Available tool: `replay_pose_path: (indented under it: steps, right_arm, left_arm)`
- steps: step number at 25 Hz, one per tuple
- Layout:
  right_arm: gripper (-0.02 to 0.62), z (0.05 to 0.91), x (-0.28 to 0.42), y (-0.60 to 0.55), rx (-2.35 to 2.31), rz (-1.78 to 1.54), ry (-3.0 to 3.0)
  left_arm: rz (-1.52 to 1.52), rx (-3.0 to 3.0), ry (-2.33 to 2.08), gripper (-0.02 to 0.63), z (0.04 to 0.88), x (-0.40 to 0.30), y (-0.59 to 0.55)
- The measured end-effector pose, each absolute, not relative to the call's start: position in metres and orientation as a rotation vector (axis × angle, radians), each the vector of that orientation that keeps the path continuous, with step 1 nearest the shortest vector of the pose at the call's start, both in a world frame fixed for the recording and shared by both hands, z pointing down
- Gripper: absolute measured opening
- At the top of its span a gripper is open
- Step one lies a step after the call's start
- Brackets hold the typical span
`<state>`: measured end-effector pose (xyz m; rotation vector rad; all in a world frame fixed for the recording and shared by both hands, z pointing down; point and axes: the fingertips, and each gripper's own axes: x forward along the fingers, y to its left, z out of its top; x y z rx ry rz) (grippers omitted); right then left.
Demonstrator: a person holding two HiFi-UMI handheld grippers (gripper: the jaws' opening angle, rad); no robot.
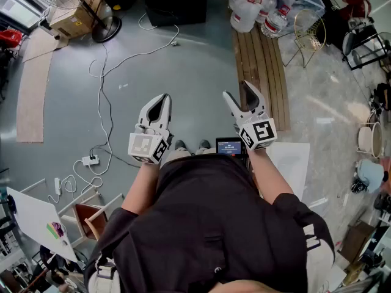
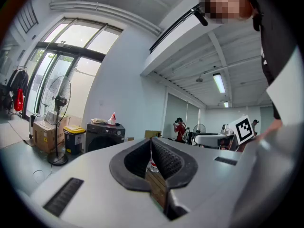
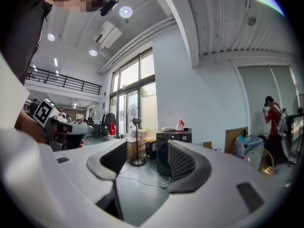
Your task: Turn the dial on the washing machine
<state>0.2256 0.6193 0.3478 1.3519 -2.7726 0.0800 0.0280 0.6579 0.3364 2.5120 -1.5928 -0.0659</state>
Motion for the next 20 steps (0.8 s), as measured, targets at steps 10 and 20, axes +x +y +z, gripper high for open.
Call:
replay_pose_path:
  steps: [10, 20]
  right_arm:
    - [0.272, 0.342, 0.26, 0.626, 1.399, 0.111, -2.812]
    - [0.272, 0.34, 0.275, 0.622, 1.418, 0.12, -2.857]
  left_arm:
    - [-0.004, 2.573, -1.489, 0.009, 0.336, 0.072, 0.665]
    - [-0.002, 2.578, -1.471, 0.011, 0.333, 0.085, 0.661]
